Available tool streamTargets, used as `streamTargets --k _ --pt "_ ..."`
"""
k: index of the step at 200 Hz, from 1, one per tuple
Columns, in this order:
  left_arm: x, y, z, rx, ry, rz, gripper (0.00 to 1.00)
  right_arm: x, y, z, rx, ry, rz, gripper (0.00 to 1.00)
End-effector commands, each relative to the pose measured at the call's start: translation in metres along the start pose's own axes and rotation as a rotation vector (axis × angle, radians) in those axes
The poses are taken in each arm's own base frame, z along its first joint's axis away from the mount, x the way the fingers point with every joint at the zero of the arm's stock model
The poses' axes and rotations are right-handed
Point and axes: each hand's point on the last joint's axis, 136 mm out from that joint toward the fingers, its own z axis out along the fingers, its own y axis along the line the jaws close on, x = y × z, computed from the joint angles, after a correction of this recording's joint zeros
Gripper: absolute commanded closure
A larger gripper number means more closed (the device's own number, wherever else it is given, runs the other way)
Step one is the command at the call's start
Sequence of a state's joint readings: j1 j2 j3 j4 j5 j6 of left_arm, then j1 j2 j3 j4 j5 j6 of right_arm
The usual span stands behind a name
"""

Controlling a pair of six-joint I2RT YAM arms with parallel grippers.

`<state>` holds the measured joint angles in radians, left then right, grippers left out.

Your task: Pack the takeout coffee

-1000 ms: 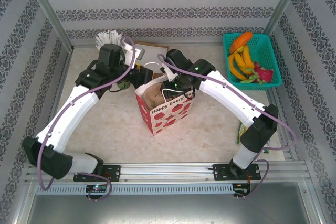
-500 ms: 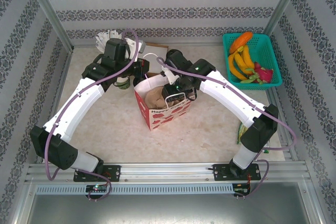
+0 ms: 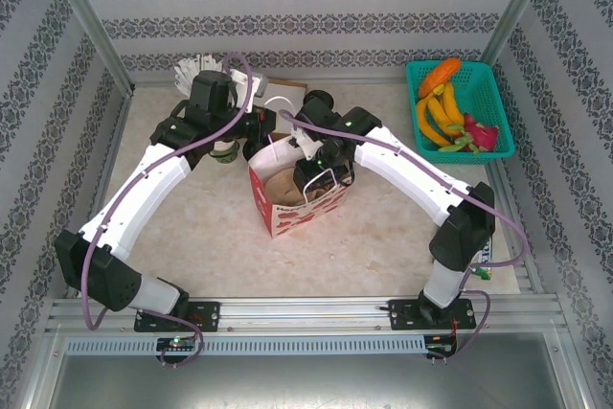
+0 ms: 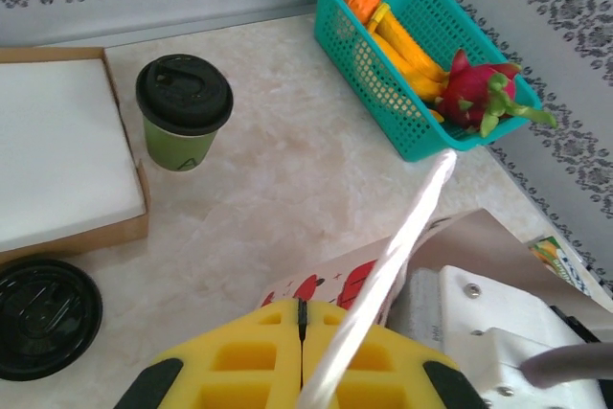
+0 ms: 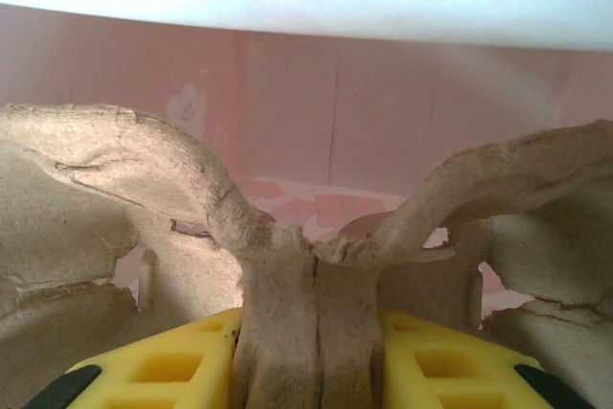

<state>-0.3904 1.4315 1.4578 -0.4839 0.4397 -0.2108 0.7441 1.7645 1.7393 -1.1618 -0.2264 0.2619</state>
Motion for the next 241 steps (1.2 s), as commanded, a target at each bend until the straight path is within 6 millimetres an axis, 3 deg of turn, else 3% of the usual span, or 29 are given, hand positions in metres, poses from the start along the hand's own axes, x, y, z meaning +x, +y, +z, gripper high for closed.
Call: streamTargets --k 1,47,58,100,122,134,151,177,191,216,222,241 --pt "-0.019 -0.018 -0.013 0.083 -0.096 0.046 0.98 0.005 0.000 0.011 0.008 0.062 0.004 0.65" --pt "-0.015 -0.033 -0.018 0.172 -0.104 0.113 0.95 -0.009 -0.011 0.027 0.052 0.038 0.037 0.65" --pt "-0.014 -0.031 -0.020 0.150 -0.113 0.126 0.89 -0.010 -0.011 0.028 0.051 0.040 0.042 0.65" --pt "-0.007 -0.033 -0.047 0.112 -0.160 0.238 0.38 -0.007 -0.008 0.028 0.039 0.050 0.045 0.65" --pt "0.009 -0.055 -0.068 0.202 -0.168 0.320 0.18 -0.006 -0.007 0.026 0.036 0.051 0.048 0.65" --pt "0.019 -0.076 -0.082 0.309 -0.153 0.344 0.14 -0.006 -0.008 0.024 0.037 0.050 0.050 0.65" --pt "0.042 -0.114 -0.095 0.453 -0.080 0.424 0.13 -0.007 -0.006 0.023 0.034 0.046 0.054 0.65" --pt "0.081 -0.154 -0.093 0.531 0.001 0.618 0.11 -0.009 -0.004 0.020 0.031 0.033 0.058 0.65" --pt "0.087 -0.162 -0.088 0.541 0.003 0.651 0.10 -0.010 -0.004 0.020 0.026 0.028 0.067 0.65" --pt "0.086 -0.160 -0.070 0.459 0.009 0.660 0.12 -0.009 -0.004 0.023 0.028 0.037 0.076 0.65" --pt "0.086 -0.160 -0.067 0.448 0.013 0.662 0.17 -0.009 -0.004 0.022 0.029 0.037 0.080 0.65" --pt "0.093 -0.177 -0.070 0.542 0.043 0.678 0.54 -0.010 -0.002 0.021 0.027 0.036 0.093 0.65"
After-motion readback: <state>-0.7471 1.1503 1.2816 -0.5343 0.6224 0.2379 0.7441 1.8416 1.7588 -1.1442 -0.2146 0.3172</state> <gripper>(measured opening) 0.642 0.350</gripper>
